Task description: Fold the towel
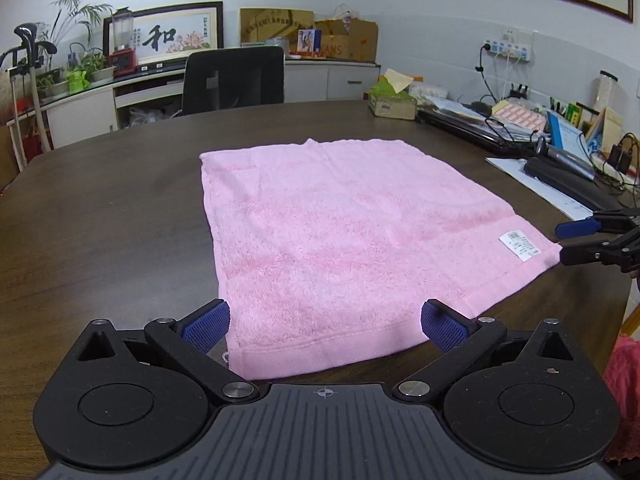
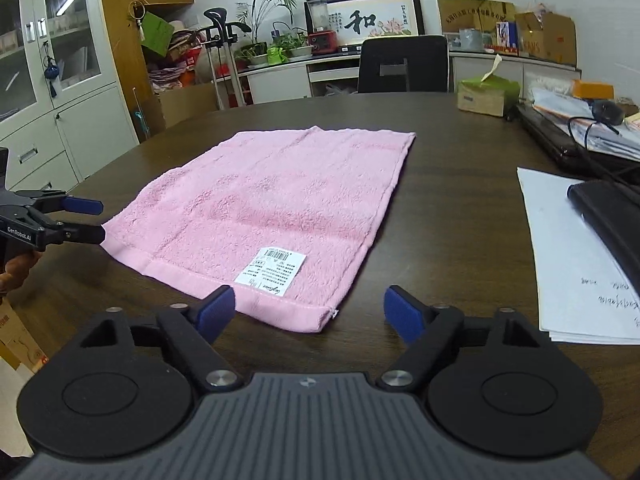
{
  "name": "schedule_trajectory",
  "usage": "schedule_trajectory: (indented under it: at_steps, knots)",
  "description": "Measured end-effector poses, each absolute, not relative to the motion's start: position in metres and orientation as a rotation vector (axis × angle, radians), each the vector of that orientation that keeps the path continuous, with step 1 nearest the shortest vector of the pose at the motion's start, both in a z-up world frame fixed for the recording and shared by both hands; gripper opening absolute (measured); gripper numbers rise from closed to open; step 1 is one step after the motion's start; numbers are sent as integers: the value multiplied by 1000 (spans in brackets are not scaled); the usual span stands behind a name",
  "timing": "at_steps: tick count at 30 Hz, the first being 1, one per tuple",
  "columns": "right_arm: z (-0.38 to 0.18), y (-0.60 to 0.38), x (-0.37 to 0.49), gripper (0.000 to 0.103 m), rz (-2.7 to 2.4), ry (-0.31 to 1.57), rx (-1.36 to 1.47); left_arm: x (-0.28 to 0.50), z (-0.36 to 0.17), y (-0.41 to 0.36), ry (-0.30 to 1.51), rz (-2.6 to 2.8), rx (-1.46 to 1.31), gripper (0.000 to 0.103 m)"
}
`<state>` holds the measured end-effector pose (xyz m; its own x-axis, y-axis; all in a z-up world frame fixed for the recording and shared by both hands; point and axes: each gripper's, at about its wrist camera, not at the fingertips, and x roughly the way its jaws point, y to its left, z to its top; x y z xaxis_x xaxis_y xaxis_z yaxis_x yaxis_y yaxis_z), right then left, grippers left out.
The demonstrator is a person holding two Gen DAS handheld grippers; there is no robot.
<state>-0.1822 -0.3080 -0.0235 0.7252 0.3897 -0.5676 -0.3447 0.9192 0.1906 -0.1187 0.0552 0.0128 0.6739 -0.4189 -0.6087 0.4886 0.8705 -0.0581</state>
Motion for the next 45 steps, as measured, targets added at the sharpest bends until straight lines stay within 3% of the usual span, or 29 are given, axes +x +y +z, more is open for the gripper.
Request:
schedule_trajectory:
  at_steps: [5, 9, 16, 23, 29, 34, 37, 39, 45]
  knots:
    - [-24, -299, -186, 69, 405, 631, 12, -120, 9, 56, 670, -520, 108, 103]
    - [-26, -289, -189, 53, 389, 613, -58, -119, 6, 55, 680, -527, 103, 103]
    - [-27, -290, -192, 45, 379, 593, -77, -122, 2, 54, 692, -538, 95, 103]
    - [-29, -293, -197, 44, 388, 565, -65, -127, -1, 49, 691, -528, 123, 103]
    - [-28, -294, -199, 22, 379, 561, -43, -131, -3, 39, 688, -500, 199, 99]
    - [-29, -295, -200, 16, 375, 560, -15, -133, 0, 38, 688, -477, 201, 85]
    - [-29, -295, -199, 16, 375, 563, -5, -133, 3, 40, 694, -440, 193, 67]
    - [-29, -295, -198, 16, 377, 563, -3, -132, 6, 40, 694, -414, 192, 43]
    - [-29, -296, -197, 16, 376, 567, 15, -133, 9, 34, 696, -379, 223, 17]
